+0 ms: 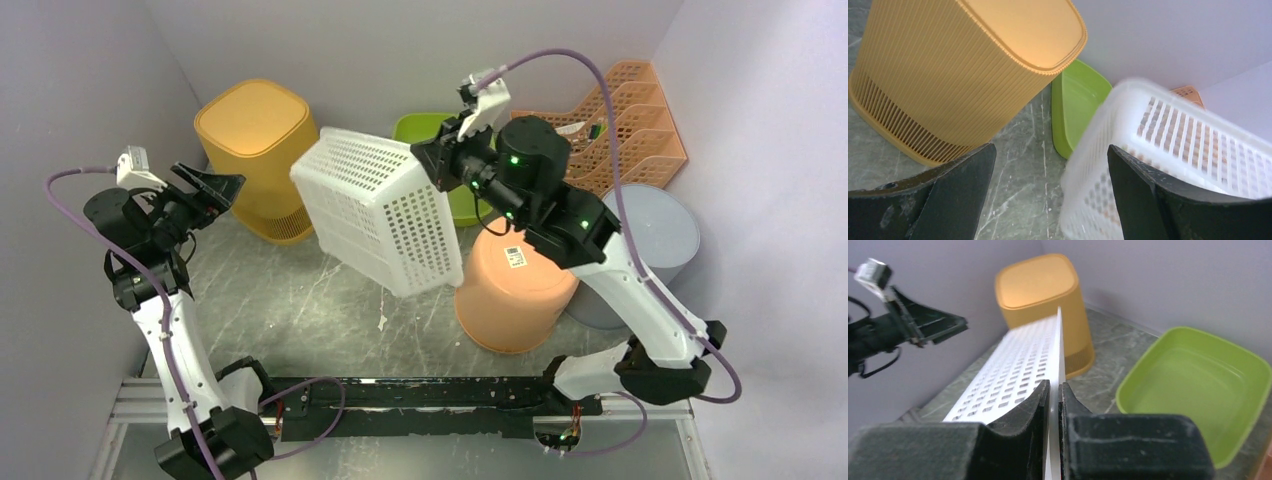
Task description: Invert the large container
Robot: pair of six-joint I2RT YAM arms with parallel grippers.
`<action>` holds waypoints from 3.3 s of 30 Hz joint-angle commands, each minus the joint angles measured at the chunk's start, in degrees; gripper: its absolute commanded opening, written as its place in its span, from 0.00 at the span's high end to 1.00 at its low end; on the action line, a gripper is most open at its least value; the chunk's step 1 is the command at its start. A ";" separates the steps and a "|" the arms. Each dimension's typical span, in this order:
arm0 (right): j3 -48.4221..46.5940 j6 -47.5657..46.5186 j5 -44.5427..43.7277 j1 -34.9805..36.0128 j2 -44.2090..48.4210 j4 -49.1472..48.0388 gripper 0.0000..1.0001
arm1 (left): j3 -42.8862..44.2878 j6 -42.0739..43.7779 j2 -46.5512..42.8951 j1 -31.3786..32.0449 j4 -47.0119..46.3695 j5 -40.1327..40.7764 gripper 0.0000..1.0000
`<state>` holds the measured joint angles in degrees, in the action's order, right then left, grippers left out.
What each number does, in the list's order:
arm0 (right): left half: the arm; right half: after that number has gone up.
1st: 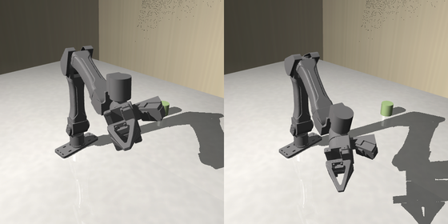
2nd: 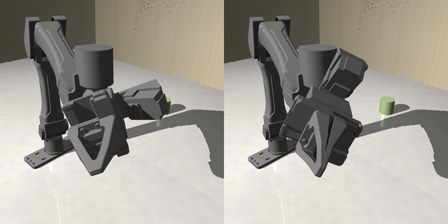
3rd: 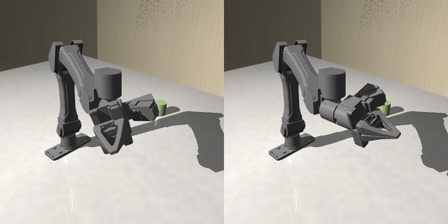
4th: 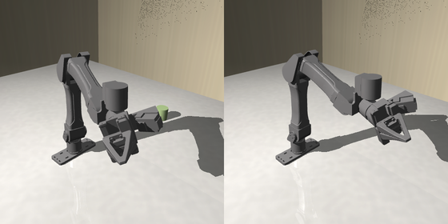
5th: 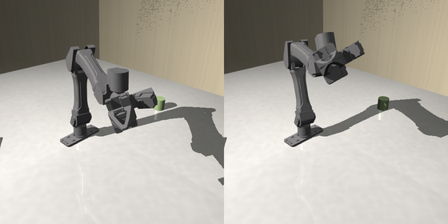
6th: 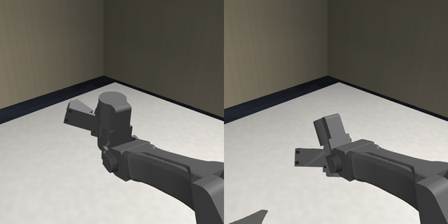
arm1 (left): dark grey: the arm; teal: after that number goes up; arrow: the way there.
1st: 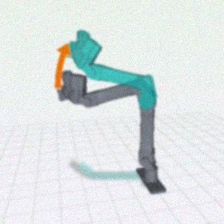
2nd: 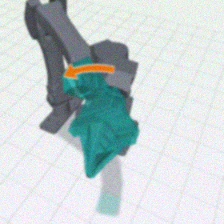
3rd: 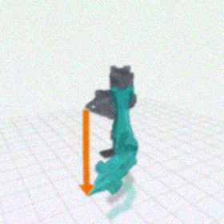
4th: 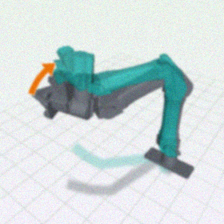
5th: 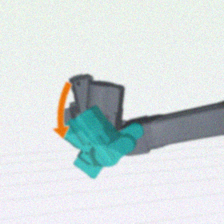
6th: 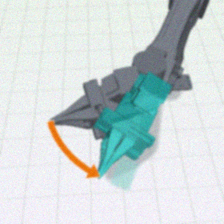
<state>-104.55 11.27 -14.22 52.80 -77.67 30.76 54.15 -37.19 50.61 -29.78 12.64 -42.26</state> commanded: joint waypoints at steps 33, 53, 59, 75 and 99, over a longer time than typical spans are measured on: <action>20.29 13.36 -8.66 14.94 -8.31 -20.05 1.00 | 12.68 1.81 -5.73 0.38 9.40 0.76 0.06; 25.05 13.54 -5.11 4.02 -23.15 -20.82 1.00 | 5.57 1.33 -7.02 0.46 5.88 -0.79 0.06; 19.30 11.66 -6.52 3.85 -28.83 -18.12 0.91 | 4.47 1.50 -7.01 0.47 5.41 -0.94 0.06; -8.66 4.09 -19.89 -2.56 -48.77 1.21 0.36 | 1.70 1.20 -7.33 0.43 4.24 -1.93 0.05; -8.42 3.86 -18.28 -8.51 -55.07 -2.13 0.91 | -1.02 3.16 -6.40 0.56 2.49 -1.64 0.00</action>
<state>-114.65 15.84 -31.42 44.36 -133.99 30.50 53.28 -34.74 44.93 -29.74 17.08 -42.83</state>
